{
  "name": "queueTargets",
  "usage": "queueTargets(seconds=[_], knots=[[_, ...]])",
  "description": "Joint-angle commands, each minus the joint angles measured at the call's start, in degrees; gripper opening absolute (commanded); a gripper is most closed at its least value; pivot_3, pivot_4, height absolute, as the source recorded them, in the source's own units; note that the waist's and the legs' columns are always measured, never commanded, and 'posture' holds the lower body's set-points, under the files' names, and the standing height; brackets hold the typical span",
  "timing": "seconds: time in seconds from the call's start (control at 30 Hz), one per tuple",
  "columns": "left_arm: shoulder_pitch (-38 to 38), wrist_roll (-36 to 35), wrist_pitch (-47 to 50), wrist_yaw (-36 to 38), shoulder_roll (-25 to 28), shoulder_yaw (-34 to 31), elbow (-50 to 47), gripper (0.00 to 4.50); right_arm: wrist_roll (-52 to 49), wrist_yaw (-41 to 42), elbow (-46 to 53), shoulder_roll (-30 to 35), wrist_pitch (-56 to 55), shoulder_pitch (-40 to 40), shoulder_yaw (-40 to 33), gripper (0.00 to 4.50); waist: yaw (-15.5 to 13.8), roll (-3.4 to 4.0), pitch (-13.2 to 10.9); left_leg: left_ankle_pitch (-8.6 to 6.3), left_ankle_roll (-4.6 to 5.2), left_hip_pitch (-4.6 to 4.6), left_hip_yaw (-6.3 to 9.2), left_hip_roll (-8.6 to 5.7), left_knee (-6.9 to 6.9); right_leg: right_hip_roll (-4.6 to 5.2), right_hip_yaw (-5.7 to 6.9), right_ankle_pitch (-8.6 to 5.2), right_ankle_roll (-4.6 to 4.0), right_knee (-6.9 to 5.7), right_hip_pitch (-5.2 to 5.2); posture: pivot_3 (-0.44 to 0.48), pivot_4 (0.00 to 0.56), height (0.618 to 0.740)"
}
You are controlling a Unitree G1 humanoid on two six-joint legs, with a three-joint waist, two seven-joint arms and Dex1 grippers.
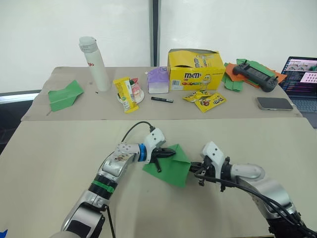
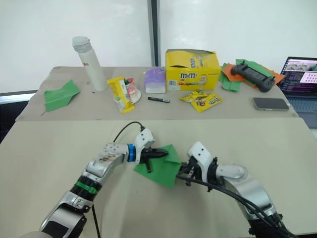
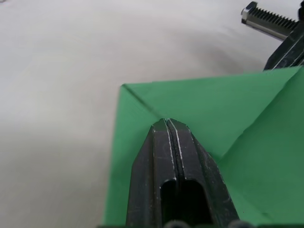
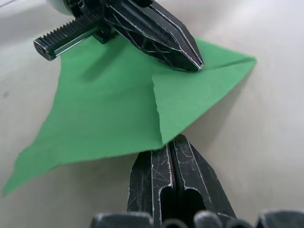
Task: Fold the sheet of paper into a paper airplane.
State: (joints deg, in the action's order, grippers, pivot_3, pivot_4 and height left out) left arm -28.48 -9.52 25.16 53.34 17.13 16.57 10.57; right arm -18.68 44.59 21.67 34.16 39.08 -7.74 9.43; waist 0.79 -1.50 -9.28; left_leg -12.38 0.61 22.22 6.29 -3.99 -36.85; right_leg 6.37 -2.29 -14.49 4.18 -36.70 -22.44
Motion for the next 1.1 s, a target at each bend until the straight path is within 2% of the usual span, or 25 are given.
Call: queueTargets(seconds=[0.03, 0.37, 0.63, 0.9, 1.1], knots=[[1.0, -0.3, 0.5, -0.4, 1.5, -1.5, -0.8, 0.02, 0.6, -0.9, -0.2, -1.3, -1.8, -2.4, 0.5, 0.00, 0.0, 0.01, 0.0, 0.00, 0.00, 0.01, 0.00, 0.00, 0.00, 0.00, 0.00, 0.01, -0.01, -0.01, -0.02, 0.000, 0.150, 0.740], [1.8, -0.4, 0.8, -1.3, 0.8, -1.3, -2.1, 0.02, 3.5, -1.8, -3.6, -4.7, -2.6, -7.2, 4.3, 0.00, -0.1, 0.01, 0.0, 0.00, 0.00, 0.03, 0.01, -0.05, 0.00, 0.02, 0.00, 0.06, -0.09, -0.01, -0.06, 0.000, 0.150, 0.740], [3.5, -0.7, 1.6, -1.5, 1.1, -1.4, -4.1, 0.02, 4.1, -2.9, -5.8, -4.7, -3.1, -9.7, 2.2, 0.00, -0.1, 0.02, 0.0, 0.00, 0.00, 0.05, 0.02, -0.06, 0.00, 0.04, 0.00, 0.06, -0.10, -0.02, -0.09, 0.000, 0.150, 0.740], [2.9, -4.1, 4.2, -1.6, 2.3, -5.2, -6.0, 0.02, 2.8, -2.2, -6.8, -4.3, -3.2, -10.1, -0.4, 0.00, 0.0, 0.03, 0.0, 0.00, 0.00, 0.11, 0.00, -0.06, 0.00, 0.03, -0.02, 0.07, -0.12, -0.07, -0.22, 0.000, 0.150, 0.740], [4.2, -5.4, 5.9, -1.7, 1.1, -3.9, -9.0, 0.02, 0.1, -1.6, -5.7, -4.8, -0.8, -9.1, -2.0, 0.00, 0.0, 0.03, 0.0, 0.00, 0.00, 0.19, -0.01, -0.07, 0.00, 0.05, -0.03, 0.08, -0.12, -0.06, -0.28, 0.000, 0.150, 0.740]])
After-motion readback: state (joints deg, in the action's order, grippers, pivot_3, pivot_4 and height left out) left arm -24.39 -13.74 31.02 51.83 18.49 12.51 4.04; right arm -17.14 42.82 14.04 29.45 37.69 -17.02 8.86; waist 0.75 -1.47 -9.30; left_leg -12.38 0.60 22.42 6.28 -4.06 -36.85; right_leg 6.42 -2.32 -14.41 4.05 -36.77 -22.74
